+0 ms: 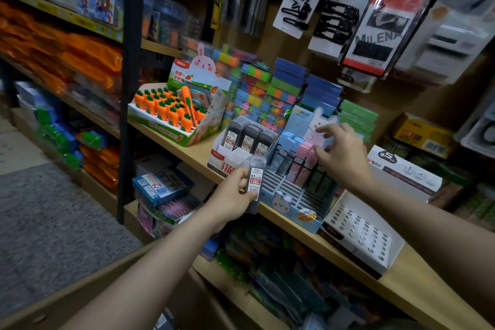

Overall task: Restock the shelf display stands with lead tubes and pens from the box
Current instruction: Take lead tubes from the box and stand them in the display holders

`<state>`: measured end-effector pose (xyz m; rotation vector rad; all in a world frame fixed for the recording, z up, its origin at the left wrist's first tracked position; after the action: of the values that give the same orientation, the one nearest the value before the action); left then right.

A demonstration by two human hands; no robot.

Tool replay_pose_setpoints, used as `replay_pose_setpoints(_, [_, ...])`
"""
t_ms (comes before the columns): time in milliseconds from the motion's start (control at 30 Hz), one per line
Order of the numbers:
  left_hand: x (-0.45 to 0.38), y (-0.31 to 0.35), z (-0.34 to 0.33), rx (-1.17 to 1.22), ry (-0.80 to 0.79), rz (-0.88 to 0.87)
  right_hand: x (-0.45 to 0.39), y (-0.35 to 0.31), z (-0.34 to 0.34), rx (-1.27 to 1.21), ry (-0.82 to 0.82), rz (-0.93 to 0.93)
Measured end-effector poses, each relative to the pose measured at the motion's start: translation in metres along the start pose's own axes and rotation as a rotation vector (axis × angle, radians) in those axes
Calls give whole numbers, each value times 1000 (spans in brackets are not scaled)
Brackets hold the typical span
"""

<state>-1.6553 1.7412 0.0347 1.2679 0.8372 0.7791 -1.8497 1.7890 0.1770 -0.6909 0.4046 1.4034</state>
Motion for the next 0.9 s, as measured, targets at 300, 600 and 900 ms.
replay_pose_setpoints(300, [-2,-1,-1,30,-10,17,-4,-23,-34,211,-272,38])
replay_pose_setpoints(600, [-5,-4,3,42,-14,6,-13,-29,-49,314,-326,-54])
replay_pose_setpoints(900, [-7,20,22,204,99,-173,-8,-77,-39,-228,-406,104])
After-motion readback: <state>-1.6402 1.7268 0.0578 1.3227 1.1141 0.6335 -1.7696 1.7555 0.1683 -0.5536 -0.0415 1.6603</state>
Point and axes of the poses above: each hand's wrist, its own x-axis away from the middle knuckle, its own z-axis out of the back of the hand, y = z × x, the point moved 6 cm from there along -x, towards the middle knuckle
